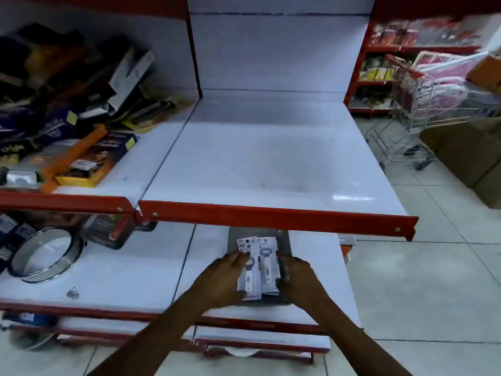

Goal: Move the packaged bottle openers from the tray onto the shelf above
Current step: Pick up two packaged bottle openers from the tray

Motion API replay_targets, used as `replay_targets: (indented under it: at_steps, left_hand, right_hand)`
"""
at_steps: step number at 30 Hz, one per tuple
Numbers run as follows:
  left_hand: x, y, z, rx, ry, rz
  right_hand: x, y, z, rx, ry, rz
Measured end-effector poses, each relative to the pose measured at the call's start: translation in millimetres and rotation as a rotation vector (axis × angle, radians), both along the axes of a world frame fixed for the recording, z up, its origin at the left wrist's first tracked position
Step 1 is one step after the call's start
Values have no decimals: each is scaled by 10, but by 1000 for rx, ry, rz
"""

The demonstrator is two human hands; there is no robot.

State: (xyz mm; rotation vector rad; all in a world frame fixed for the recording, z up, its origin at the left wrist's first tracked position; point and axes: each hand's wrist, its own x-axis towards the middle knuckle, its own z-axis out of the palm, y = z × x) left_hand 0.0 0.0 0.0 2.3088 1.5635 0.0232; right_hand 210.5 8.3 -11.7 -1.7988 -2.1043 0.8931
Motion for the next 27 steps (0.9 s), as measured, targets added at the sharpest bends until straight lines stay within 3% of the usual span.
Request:
replay_targets:
  at_steps: [6, 10, 17, 20, 23, 27]
  left_hand:
    - [209, 709, -382, -257, 97, 6]
    - [224, 964, -570, -305, 205, -31]
    - [166, 1027, -608, -140, 184, -24]
    - [109, 934, -537, -56, 13, 75]
    - [15, 653, -475, 66, -303, 247]
    - [-61, 178, -341, 53, -593, 373]
  right_hand:
    - [-296, 561, -469, -152, -45, -117]
    - [-340, 698, -632, -175, -33, -234]
    - [-316, 686, -632, -96, 71, -372]
    - [-197, 610, -516, -47, 143, -351]
    - [-86, 439, -356, -39, 201, -340]
    - [16, 110, -114, -50, 284, -310]
